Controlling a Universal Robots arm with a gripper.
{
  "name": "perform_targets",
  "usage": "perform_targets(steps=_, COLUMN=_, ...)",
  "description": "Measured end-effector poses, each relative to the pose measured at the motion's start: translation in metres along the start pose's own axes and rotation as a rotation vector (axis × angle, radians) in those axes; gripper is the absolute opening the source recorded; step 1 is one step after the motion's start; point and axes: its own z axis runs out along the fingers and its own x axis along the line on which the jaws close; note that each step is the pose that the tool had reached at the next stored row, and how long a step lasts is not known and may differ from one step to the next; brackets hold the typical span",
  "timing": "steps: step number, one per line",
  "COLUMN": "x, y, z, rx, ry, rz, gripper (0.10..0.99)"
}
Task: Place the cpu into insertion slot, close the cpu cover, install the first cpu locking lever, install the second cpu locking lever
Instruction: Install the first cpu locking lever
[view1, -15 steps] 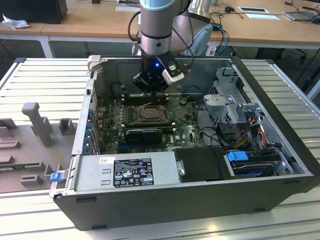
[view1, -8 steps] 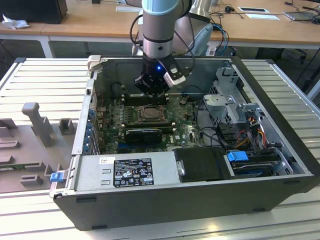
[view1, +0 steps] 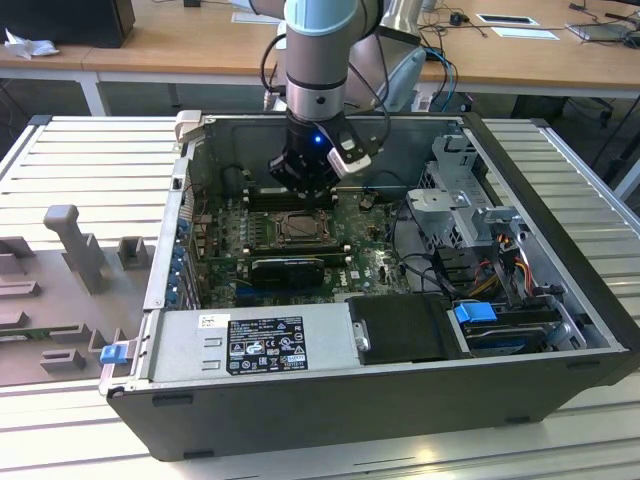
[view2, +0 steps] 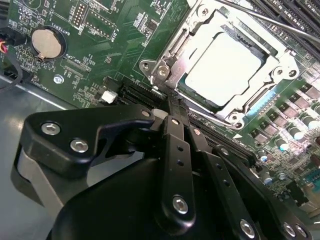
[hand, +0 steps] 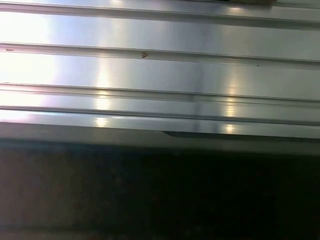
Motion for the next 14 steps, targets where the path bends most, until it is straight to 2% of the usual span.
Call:
perform_targets(steps=1, x=0.0000, y=0.0000, z=0.0002, rx=0.005, ry=0.0001, rz=0.000, gripper=0.102)
perform_targets(steps=2, x=-0.0003, y=-0.0001, z=0.0017, rx=0.023, ry=0.0009, rz=0.000, gripper=0.102)
perform_targets(steps=3, x=-0.0007, y=0.0001, z=0.0040, rx=0.026, ry=0.0015, rz=0.000, gripper=0.102)
perform_targets(steps=4, x=-0.0008, y=0.0003, z=0.0042, rx=0.016, ry=0.0008, rz=0.000, gripper=0.102)
perform_targets(steps=5, x=-0.0008, y=0.0005, z=0.0036, rx=0.015, ry=0.0004, rz=0.000, gripper=0.102)
perform_targets(steps=10, x=-0.0011, y=0.0010, z=-0.0134, rx=0.015, ry=0.0007, rz=0.000, gripper=0.102)
perform_targets(steps=14, x=-0.0012, y=0.0005, z=-0.0135, rx=0.015, ry=0.0008, rz=0.000, gripper=0.102)
